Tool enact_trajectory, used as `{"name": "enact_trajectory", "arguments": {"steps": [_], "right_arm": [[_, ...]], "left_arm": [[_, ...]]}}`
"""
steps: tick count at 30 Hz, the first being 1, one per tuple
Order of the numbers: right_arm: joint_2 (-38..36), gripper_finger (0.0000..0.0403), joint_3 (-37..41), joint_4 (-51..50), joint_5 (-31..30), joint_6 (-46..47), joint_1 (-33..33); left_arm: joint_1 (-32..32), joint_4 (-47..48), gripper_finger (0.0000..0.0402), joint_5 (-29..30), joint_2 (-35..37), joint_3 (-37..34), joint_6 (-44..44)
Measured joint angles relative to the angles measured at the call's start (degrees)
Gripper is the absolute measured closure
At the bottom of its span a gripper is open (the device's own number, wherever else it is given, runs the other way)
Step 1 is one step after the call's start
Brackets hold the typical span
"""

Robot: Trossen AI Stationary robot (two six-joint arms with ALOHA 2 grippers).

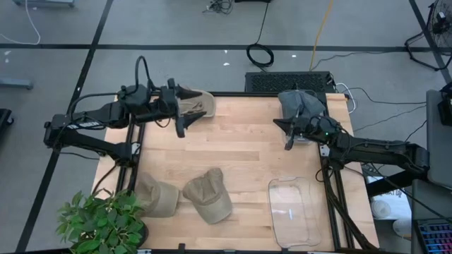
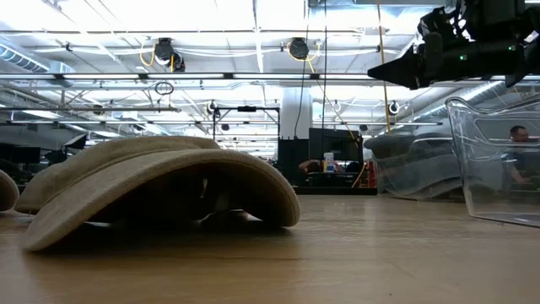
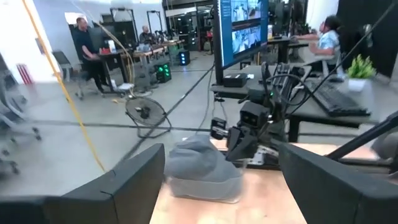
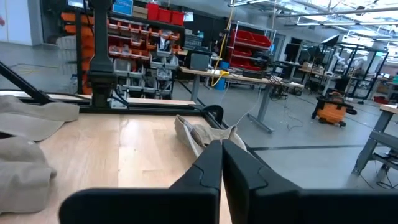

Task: Pick & Place hat
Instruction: Put the top brown and blue cap into the bottom transparent bin

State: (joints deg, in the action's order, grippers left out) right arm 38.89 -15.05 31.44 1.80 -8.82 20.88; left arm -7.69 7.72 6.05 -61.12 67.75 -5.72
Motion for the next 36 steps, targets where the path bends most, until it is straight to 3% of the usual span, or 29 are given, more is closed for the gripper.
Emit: {"name": "enact_trajectory", "arguments": {"steps": [7,14,18,21,26,30,36], "right_arm": [[0.0,0.0403,0.0,0.02,0.0,-0.75,0.0],[0.0,0.0403,0.0,-0.14,-0.07,-0.88,0.0],[0.0,0.0403,0.0,-0.2,-0.12,-0.87,0.0],[0.03,0.0403,0.0,-0.2,-0.15,-0.89,0.0],[0.09,0.0403,0.0,-0.37,-0.17,-0.9,0.02],[0.09,0.0403,0.0,-0.37,-0.17,-0.79,0.02],[0.09,0.0403,0.0,-0.44,-0.18,-0.7,0.02]], "left_arm": [[-0.06,-1.7,0.0078,3.01,0.02,0.0,0.07],[-0.04,3.69,0.0078,3.79,-1.61,0.09,-1.65],[-1.89,15.15,0.0078,17.02,-3.63,0.12,5.11],[-5.72,30.21,0.0078,26.57,-5.59,-0.04,14.27],[-10.3,44.56,0.0078,26.98,-10.89,-3.07,16.52],[-12.66,45.8,0.0078,26.97,-14.15,-9.5,15.8],[-16.64,37.8,0.0078,26.45,-16.17,-18.68,13.9]]}}
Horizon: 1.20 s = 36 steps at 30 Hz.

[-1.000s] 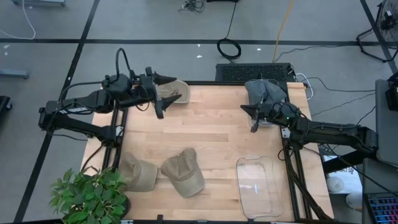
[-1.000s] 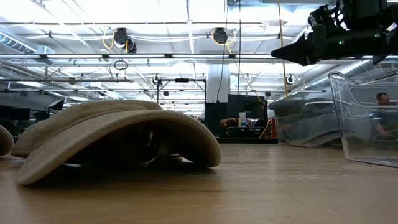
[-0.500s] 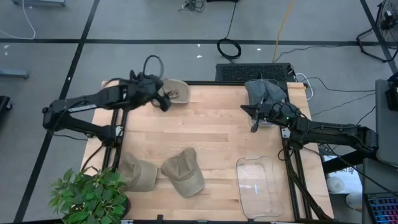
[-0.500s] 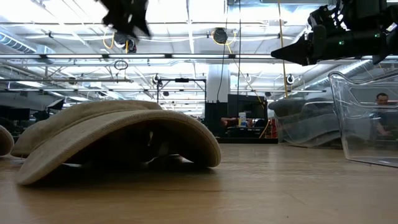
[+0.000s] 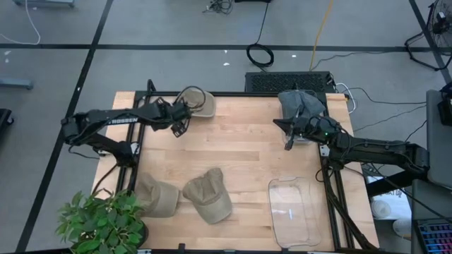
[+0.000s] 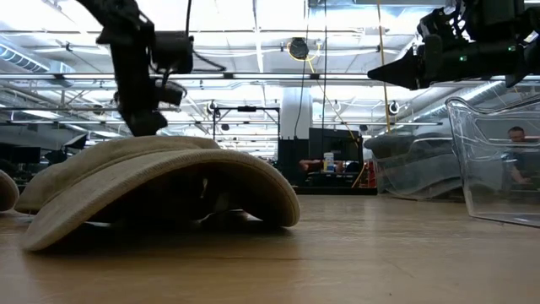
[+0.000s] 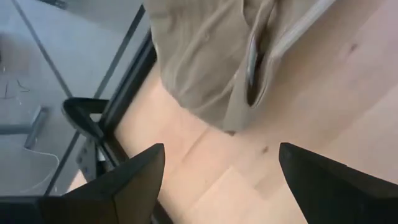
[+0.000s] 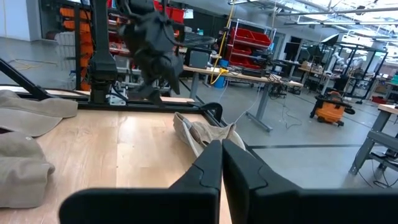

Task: Pick & Place hat
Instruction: Put the top brown and blue cap into the bottom transparent bin

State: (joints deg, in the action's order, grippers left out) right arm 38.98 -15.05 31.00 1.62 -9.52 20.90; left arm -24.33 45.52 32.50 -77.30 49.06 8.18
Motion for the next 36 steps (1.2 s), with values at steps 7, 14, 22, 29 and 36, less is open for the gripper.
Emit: {"name": "enact_trajectory", "arguments": {"steps": [7,14,22,29,36], "right_arm": [[0.0,0.0403,0.0,0.02,-0.02,0.02,0.01],[0.0,0.0403,0.0,0.02,0.01,0.42,0.01],[0.0,0.0403,0.0,-0.03,0.0,0.4,0.01],[0.0,0.0403,0.0,-0.6,0.0,0.32,0.01],[0.0,0.0403,0.0,-0.6,0.0,0.28,0.01]], "left_arm": [[-4.32,-12.09,0.0078,-9.71,0.02,-5.05,-7.78],[-6.07,-15.68,0.0078,-8.31,0.03,-6.5,-10.31],[-6.5,-17.86,0.0078,-8.99,0.04,-6.98,-12.83],[-6.52,-27.85,0.0078,-11.01,0.04,-13.27,-20.51],[-6.52,-34.97,0.0078,-10.6,0.02,-16.09,-20.79]]}}
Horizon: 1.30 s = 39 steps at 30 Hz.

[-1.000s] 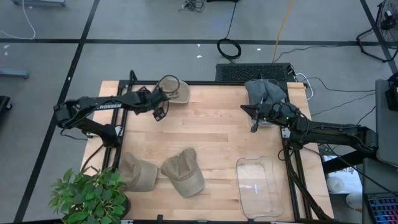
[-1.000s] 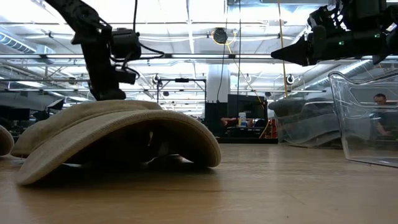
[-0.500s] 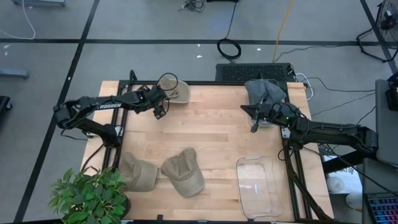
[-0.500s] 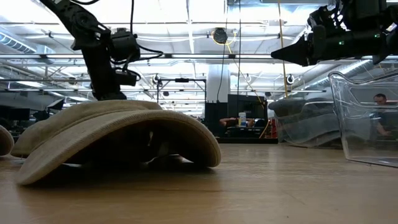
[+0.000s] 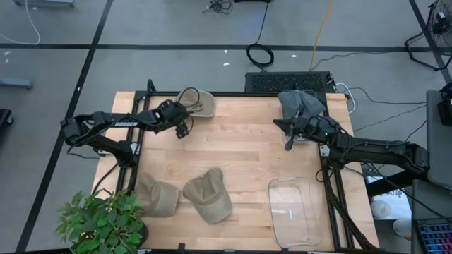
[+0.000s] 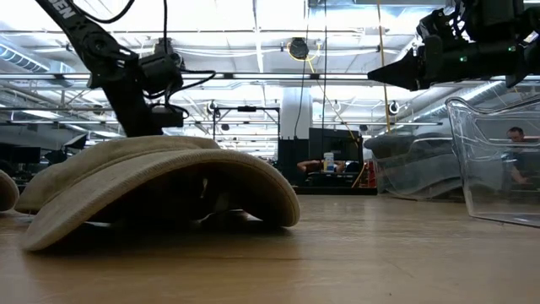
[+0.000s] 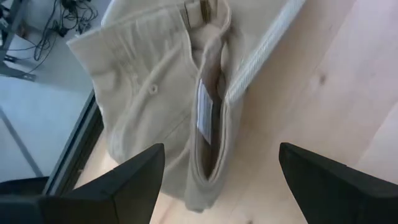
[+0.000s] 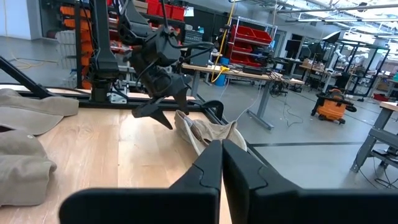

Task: Pick & Place hat
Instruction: Put the top brown and blue cap into the bottom transparent bin

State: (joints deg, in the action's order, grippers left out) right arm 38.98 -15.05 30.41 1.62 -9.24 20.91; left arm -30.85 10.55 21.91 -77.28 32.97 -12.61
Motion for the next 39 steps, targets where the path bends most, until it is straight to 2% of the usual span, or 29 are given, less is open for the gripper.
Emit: {"name": "enact_trajectory", "arguments": {"steps": [5,8,11,15,20,22,25,27,31,34,36,39], "right_arm": [[0.0,0.0403,0.0,0.01,-0.01,0.07,-0.02],[0.0,0.0403,0.0,0.01,0.0,0.07,0.0],[0.0,0.0403,-0.02,-0.01,0.01,0.13,-0.01],[0.0,0.0403,-0.02,-0.01,0.0,0.07,-0.02],[0.0,0.0403,-0.02,-0.01,0.01,0.05,-0.02],[0.0,0.0403,-0.02,-0.01,0.0,0.04,-0.01],[0.0,0.0403,-0.02,-0.02,0.0,0.58,-0.01],[0.0,0.0403,-0.04,-0.17,-0.01,0.9,-0.02],[0.0,0.0403,-0.07,-0.22,-0.01,0.99,0.0],[0.0,0.0403,-0.07,-0.23,0.01,1.0,-0.01],[0.01,0.0403,-0.07,-0.23,-0.01,1.01,0.0],[0.07,0.0403,-0.07,-0.23,0.0,1.01,-0.02]], "left_arm": [[-0.28,0.11,0.0078,4.1,0.0,-0.04,-0.66],[-1.07,0.77,0.0079,4.61,0.0,-0.03,-0.38],[-1.51,1.35,0.0101,4.64,0.0,-0.04,-0.21],[-1.85,1.36,0.0185,4.6,0.0,-0.03,-0.16],[-2.74,0.48,0.0345,3.03,-1.55,-0.02,4.14],[-3.46,-0.31,0.0384,-1.62,-2.59,-0.02,6.3],[-3.86,0.0,0.0386,-13.41,-3.11,0.04,10.83],[-3.42,1.41,0.0393,-20.84,-2.72,1.0,16.89],[-1.72,6.87,0.0391,-36.08,-0.38,5.23,29.72],[1.11,7.13,0.0393,-48.42,1.94,8.5,34.36],[3.64,5.18,0.0396,-53.34,3.84,10.53,34.6],[7.66,1.82,0.0392,-57.15,6.37,13.43,34.2]]}}
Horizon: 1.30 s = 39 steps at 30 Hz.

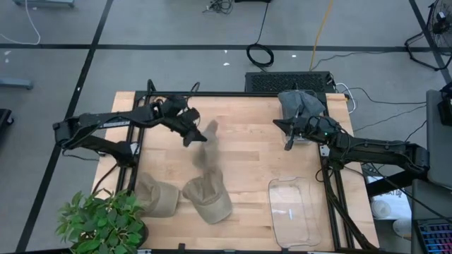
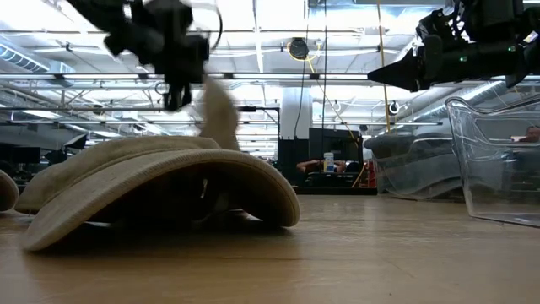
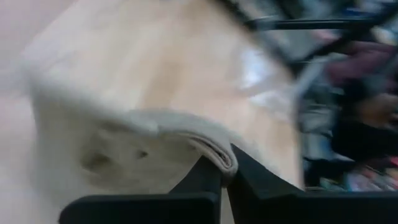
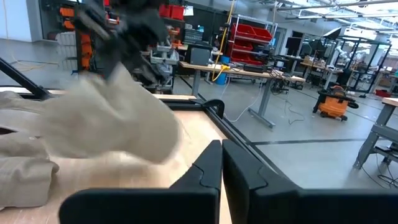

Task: Pick & Place hat
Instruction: Put the top brown and blue cap into the bottom transparent bin

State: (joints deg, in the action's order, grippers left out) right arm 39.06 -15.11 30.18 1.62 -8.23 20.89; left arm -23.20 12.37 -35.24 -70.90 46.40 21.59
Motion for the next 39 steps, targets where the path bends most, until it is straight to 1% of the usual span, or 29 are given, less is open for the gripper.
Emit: {"name": "enact_trajectory", "arguments": {"steps": [4,6,9,11,13,18,21,25,28,31,35,37,39], "right_arm": [[0.3,0.0403,0.0,0.45,0.5,0.35,0.02],[1.01,0.0403,0.0,2.21,2.9,1.54,0.02],[2.98,0.0403,0.0,6.6,8.46,3.91,0.02],[4.75,0.0403,0.0,9.0,11.61,5.04,0.0],[6.91,0.0403,-0.02,10.82,12.98,6.27,-0.05],[14.56,0.0396,-0.02,18.5,13.66,10.14,-0.05],[19.95,0.0368,-0.15,25.71,16.26,13.62,-0.03],[27.72,0.0303,-3.57,30.99,21.2,19.36,-0.2],[33.74,0.0251,-8.07,31.78,21.0,21.83,-1.62],[39.12,0.0211,-12.95,31.79,21.17,22.52,-3.59],[44.29,0.0183,-17.44,31.82,21.51,21.86,-4.5],[46.18,0.0178,-19.31,32.16,23.55,22.11,-4.36],[48.35,0.0178,-21.31,33.37,27.15,22.57,-4.31]], "left_arm": [[4.64,-5.33,0.0389,-0.79,2.62,3.69,-2.46],[6.72,-7.96,0.0394,-0.38,3.37,5.09,-4.93],[8.99,-9.74,0.0395,1.73,3.86,7.12,-9.09],[10.01,-11.95,0.0392,2.74,4.16,8.27,-11.28],[10.66,-15.37,0.0395,2.79,4.21,9.13,-13.17],[12.06,-17.24,0.0393,2.27,4.15,10.78,-15.29],[12.73,-17.08,0.0395,2.27,4.08,10.79,-15.26],[14.33,-17.64,0.0394,2.27,3.41,10.79,-15.26],[15.32,-18.37,0.0392,2.24,3.0,10.73,-16.06],[16.0,-18.54,0.0397,2.29,2.1,10.76,-17.87],[16.21,-18.87,0.039,2.29,2.23,10.71,-17.86],[16.21,-19.0,0.0393,2.29,2.22,10.75,-17.86],[16.26,-19.65,0.0396,1.93,2.11,10.7,-18.09]]}}
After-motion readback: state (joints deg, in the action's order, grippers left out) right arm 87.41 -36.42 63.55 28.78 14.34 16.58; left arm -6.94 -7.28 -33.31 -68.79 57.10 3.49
